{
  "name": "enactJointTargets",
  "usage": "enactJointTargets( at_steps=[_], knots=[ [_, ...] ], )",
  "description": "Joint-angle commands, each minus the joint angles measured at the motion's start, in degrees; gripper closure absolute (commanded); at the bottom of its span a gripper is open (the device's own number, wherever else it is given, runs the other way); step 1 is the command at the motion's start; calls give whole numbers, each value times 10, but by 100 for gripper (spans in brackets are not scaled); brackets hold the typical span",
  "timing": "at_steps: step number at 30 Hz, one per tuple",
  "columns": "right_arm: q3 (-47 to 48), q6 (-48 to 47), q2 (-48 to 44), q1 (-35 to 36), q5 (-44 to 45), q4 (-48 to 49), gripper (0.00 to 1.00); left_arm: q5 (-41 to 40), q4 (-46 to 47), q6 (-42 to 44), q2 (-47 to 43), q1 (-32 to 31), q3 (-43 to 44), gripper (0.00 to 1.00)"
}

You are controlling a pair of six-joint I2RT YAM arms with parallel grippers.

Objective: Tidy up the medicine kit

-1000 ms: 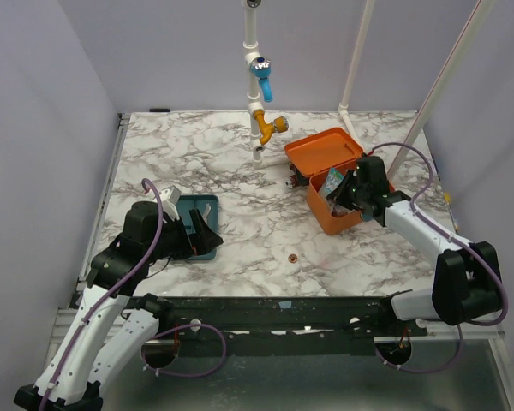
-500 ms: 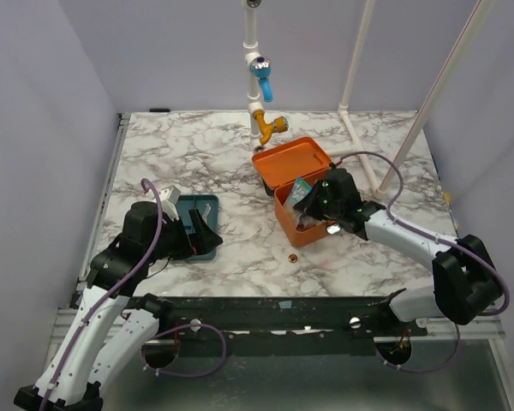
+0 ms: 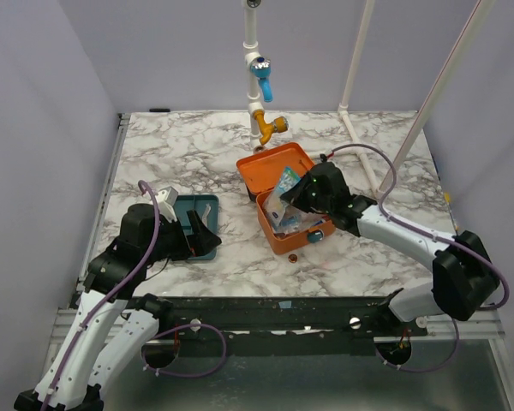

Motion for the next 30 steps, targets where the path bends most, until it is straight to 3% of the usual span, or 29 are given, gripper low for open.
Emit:
enactJointTargets(
  at_steps=[1, 17, 20, 22, 26, 30],
  knots=[
    [34, -8, -43, 3, 85, -61, 99, 4, 7, 8, -2, 4, -3, 1],
    [-43, 116, -88, -8, 138, -90, 98, 12, 14, 10, 4, 5, -3, 2],
    [-47, 128, -84, -10, 127, -91, 73, 14, 16, 9, 4, 6, -5, 1],
    [-44, 129, -83, -10, 123, -96, 63, 16, 16, 8, 4, 6, -6, 2],
    [-21, 108, -83, -11, 131, -131, 52, 18, 17, 8, 5, 6, -4, 2],
    [19, 68, -90, -12, 146, -189, 50, 19, 19, 8, 4, 6, -4, 2]
  ],
)
